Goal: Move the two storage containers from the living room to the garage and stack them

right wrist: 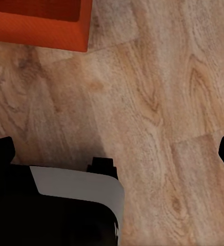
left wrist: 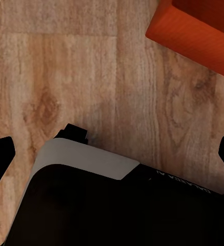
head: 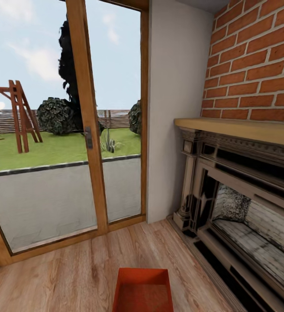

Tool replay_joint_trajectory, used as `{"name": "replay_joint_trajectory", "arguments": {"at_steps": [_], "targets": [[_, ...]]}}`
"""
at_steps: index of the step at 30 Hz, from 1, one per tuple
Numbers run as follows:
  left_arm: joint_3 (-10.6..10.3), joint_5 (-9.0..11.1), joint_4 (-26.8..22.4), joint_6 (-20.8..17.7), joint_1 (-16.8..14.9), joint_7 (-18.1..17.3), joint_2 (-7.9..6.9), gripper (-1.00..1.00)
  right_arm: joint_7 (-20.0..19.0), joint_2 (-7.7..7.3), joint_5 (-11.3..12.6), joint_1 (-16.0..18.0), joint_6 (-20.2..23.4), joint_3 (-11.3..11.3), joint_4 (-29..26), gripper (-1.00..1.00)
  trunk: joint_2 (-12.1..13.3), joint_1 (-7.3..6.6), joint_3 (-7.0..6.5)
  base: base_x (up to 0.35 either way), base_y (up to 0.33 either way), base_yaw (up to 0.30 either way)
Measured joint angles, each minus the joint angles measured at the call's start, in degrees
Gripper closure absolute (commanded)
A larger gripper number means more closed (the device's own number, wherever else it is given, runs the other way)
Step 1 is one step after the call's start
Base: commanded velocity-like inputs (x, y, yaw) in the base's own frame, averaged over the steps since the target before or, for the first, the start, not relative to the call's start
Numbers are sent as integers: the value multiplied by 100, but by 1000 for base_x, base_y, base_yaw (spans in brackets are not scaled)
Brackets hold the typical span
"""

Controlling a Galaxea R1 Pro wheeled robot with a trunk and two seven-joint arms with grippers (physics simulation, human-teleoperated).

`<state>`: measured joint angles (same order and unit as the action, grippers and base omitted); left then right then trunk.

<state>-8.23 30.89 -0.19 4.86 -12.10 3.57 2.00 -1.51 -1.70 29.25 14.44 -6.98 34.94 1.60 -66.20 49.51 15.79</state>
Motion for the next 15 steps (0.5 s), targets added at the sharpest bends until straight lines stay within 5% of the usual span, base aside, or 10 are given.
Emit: {"name": "replay_joint_trajectory", "arguments": {"at_steps": [15], "targets": [[2,7,0,0,0,1,-17,-100,-4,-9,2,0,-1,-8,4,-100,0,0,0,0,0,-29]]}}
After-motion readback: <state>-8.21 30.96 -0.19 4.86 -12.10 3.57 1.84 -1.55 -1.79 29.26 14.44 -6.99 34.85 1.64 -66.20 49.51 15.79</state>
